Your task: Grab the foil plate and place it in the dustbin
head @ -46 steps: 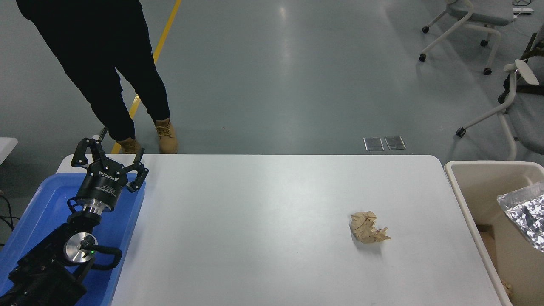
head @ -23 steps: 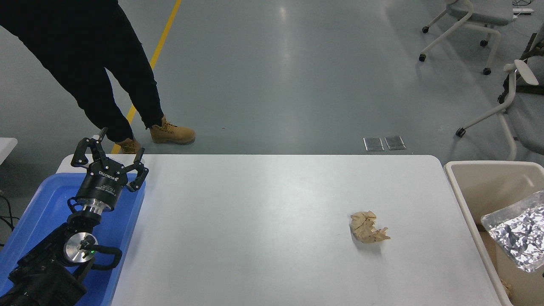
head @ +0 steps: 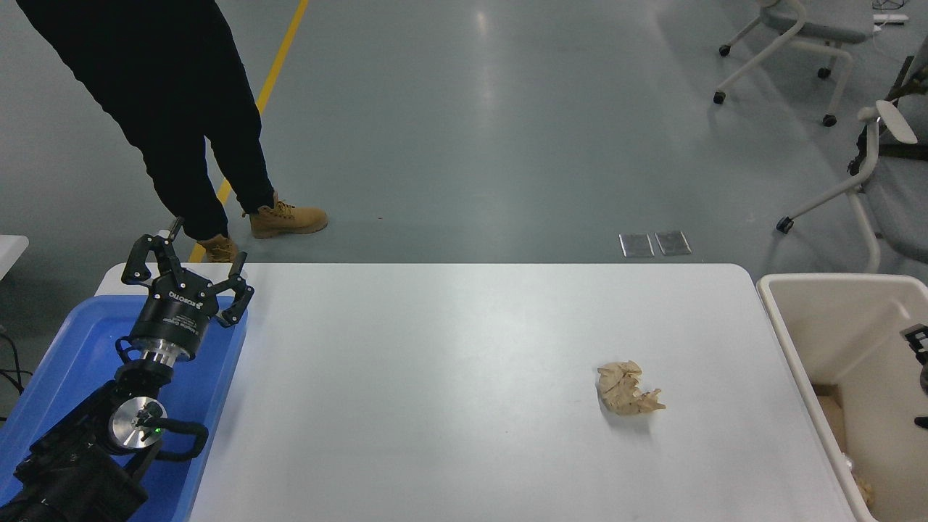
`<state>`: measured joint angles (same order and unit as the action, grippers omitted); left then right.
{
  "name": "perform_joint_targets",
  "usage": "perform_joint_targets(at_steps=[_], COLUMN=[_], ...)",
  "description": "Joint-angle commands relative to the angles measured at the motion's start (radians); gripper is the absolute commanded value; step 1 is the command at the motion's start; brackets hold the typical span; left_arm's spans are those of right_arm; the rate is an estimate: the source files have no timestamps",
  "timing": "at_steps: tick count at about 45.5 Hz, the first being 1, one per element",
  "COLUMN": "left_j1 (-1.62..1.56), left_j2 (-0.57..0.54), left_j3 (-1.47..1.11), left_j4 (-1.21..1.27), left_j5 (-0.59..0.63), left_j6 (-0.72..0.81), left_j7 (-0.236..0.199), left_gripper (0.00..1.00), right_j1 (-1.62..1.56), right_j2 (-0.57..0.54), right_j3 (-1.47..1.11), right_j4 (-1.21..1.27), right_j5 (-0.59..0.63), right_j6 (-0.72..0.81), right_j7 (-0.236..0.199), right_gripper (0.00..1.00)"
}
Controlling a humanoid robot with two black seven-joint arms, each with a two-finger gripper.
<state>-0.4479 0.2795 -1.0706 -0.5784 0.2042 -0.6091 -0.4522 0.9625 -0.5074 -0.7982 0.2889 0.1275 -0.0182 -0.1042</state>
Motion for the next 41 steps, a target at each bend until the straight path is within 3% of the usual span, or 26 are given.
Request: perform_joint_targets(at_steps=[1,15,41], left_j1=[0.0,0.0,0.0], left_j2=[0.0,0.0,0.0], left_j3=[0.0,0.0,0.0], left_j4=[0.0,0.0,0.0], left_j5=[0.0,0.0,0.0], left_j6=[0.0,0.0,0.002], left_j7=[0.0,0.001,0.0], left_gripper=[0.98,0.98,0.98], right_j1=[0.363,0.82,1.334], right_j2=[0.013,0.052,0.043], right_j3=[-0.318,-0.378,-0.455], right_j4=[0.232,0.584,1.125], right_j5=[-0.005,-0.016,-0.016], right_j6=[0.026,0.285,0.54], right_j7=[0.001,0.0,0.009], right_gripper=[1.0,1.0,1.0])
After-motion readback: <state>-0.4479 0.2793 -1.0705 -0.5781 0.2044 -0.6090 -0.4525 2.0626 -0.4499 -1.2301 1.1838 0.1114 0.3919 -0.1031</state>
